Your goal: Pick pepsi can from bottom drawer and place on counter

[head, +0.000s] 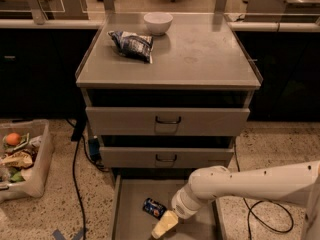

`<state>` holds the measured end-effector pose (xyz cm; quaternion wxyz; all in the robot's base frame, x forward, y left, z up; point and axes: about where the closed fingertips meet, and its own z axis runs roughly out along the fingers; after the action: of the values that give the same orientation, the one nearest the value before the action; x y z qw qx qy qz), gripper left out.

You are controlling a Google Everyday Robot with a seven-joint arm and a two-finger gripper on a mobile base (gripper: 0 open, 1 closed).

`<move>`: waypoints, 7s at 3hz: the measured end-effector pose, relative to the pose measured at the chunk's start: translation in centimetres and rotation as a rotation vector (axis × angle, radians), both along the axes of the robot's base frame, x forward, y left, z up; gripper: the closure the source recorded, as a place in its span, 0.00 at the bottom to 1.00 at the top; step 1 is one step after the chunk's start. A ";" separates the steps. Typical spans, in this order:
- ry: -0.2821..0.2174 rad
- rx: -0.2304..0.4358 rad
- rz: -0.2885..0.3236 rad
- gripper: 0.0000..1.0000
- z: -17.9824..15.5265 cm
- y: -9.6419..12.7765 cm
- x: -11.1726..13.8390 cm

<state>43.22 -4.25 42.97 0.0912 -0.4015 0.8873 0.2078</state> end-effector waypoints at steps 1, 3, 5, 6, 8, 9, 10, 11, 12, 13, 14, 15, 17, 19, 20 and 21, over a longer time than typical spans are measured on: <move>-0.017 0.086 -0.090 0.00 -2.0 -0.2 1.5; -0.084 0.170 -0.218 0.00 -4.6 0.4 5.1; -0.097 0.053 -0.198 0.00 -9.8 1.1 5.9; -0.100 0.018 -0.153 0.00 -10.8 2.1 6.4; -0.082 0.017 -0.185 0.00 -13.1 2.8 6.0; 0.021 0.045 -0.293 0.00 -19.2 4.6 4.5; 0.021 0.045 -0.293 0.00 -19.2 4.6 4.5; 0.039 0.080 -0.261 0.00 -19.6 4.6 3.9; 0.070 0.169 -0.201 0.00 -21.6 6.0 3.1; 0.067 0.187 -0.144 0.00 -22.5 6.4 4.1; 0.066 0.186 -0.144 0.00 -22.5 6.4 4.2; 0.033 0.168 -0.133 0.00 -22.8 6.8 4.4; -0.091 0.134 -0.157 0.00 -23.3 7.2 7.1; -0.135 0.091 -0.116 0.00 -23.6 7.2 7.2; -0.185 0.078 -0.087 0.00 -23.8 7.9 8.3; -0.184 0.079 -0.087 0.00 -23.8 7.9 8.3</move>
Offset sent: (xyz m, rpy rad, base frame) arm 0.0992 0.0072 -0.0698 0.2642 -0.1570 -0.3832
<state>51.52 3.67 19.17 0.1971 -0.3762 0.8828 0.2006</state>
